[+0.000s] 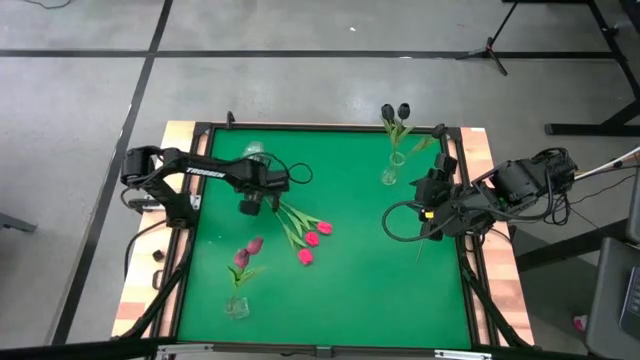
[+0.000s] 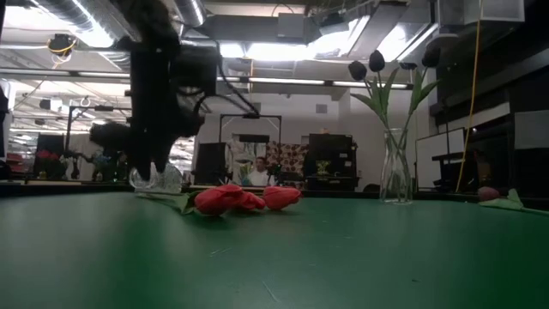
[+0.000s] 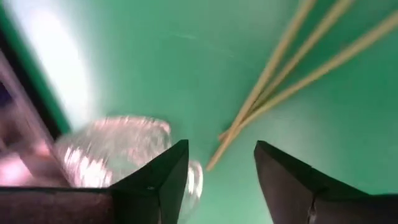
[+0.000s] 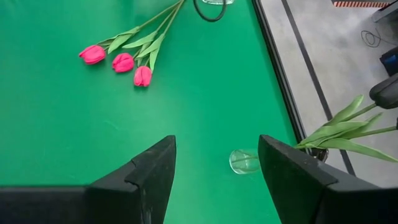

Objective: Sort flowers into vase by color
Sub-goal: Put the pink flower into the top left transparent vase

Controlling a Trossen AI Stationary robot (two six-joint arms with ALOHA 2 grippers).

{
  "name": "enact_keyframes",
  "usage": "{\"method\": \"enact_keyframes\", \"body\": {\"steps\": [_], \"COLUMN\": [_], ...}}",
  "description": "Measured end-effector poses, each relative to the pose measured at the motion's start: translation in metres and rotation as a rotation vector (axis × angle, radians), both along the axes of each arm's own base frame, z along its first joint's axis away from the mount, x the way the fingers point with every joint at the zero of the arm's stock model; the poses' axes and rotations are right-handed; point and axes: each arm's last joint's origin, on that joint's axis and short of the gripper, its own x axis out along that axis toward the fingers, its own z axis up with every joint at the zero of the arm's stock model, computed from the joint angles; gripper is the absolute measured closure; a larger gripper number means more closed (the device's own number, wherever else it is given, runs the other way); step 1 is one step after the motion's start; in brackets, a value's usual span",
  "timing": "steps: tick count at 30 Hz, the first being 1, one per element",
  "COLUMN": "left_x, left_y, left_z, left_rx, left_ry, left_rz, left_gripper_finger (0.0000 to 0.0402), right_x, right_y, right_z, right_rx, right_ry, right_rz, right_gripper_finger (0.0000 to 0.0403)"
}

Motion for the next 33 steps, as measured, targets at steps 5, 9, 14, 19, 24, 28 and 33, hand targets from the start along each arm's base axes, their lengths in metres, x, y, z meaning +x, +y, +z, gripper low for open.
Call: {"method": "enact_keyframes", "body": {"steps": [5,9,14,19,24,28,33], "left_x": [0.009,0.005,-0.006,-0.013,-0.017,-0.021,-0.023], "left_y": [-0.006,0.011,0.037,0.055,0.062,0.068,0.075], "left_z": [0.026,0.034,0.035,0.035,0.035,0.034,0.035], "left_rx": [0.029,-0.002,-0.059,0.008,0.007,-0.015,0.061], "left_ry": [-0.138,-0.227,-0.262,-0.323,-0.353,-0.386,-0.439], "left_rz": [0.332,0.647,0.923,1.082,1.193,1.33,1.4], "left_gripper_finger": [0.0221,0.0221,0.0221,0.022,0.022,0.022,0.022], "right_x": [0.0,0.0,0.0,0.0,0.0,0.0,0.0], "right_y": [0.0,0.0,0.0,0.0,0.0,0.001,0.001], "right_z": [0.0,0.0,0.0,0.0,0.0,0.0,0.0], "right_rx": [0.009,0.013,0.012,0.013,0.015,0.014,0.007], "right_ry": [0.004,0.007,0.007,0.008,0.009,0.013,0.02], "right_rz": [0.004,0.007,0.008,0.008,0.009,0.017,0.032], "right_gripper_finger": [0.0176,0.0176,0.0176,0.0176,0.0176,0.0176,0.0176]}}
